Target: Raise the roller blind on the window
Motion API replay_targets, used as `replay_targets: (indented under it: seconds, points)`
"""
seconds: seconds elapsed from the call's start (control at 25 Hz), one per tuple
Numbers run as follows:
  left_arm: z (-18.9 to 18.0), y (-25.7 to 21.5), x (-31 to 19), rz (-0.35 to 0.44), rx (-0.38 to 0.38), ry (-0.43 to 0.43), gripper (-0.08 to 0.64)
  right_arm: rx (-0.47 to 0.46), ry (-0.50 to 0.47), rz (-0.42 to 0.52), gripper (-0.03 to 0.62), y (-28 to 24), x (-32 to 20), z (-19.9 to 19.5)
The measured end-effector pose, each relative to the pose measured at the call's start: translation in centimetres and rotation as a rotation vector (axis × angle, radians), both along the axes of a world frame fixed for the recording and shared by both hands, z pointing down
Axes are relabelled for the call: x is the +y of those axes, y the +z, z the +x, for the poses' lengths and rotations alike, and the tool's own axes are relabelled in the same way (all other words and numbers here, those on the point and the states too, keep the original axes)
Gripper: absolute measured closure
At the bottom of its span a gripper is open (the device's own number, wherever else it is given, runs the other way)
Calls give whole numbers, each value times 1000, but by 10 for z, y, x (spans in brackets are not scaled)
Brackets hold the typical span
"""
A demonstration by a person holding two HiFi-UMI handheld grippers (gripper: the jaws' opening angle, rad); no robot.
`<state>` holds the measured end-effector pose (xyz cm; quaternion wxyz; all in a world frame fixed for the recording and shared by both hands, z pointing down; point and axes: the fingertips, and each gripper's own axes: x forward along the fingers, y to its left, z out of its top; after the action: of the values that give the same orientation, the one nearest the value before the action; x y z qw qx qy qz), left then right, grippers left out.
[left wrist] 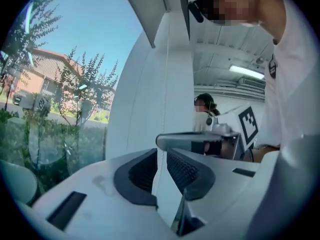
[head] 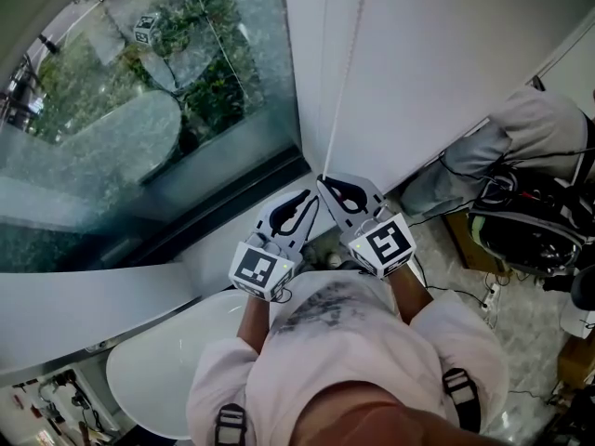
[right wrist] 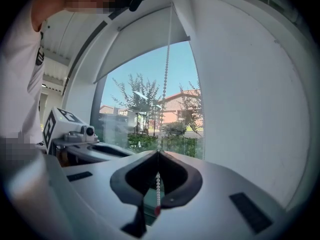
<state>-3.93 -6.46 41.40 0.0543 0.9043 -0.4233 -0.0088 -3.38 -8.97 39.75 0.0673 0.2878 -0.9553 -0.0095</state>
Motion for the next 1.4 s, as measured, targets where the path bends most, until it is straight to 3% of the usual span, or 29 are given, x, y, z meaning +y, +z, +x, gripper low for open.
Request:
replay_targets:
  seconds: [0.16,0.76,0.92,1.04,1.4]
  points:
    - [-4,-41,-1,71,-1,-3,512,1,4,-1,531,2,-3,1]
    - [15,-160,-43,221,-36,59,489,10,-11,6,531,9,-11,-9]
    - [19,-169,-57,225,-40,52,494,-2,-23,19,531,10,-18,-11]
    - [20,-171,-60,226,-30,30,542,3,-21,12,531,10,-17,-9]
    - [22,-163,-53,225,2,3,549,26,-18,-13,531,17,-16,-7]
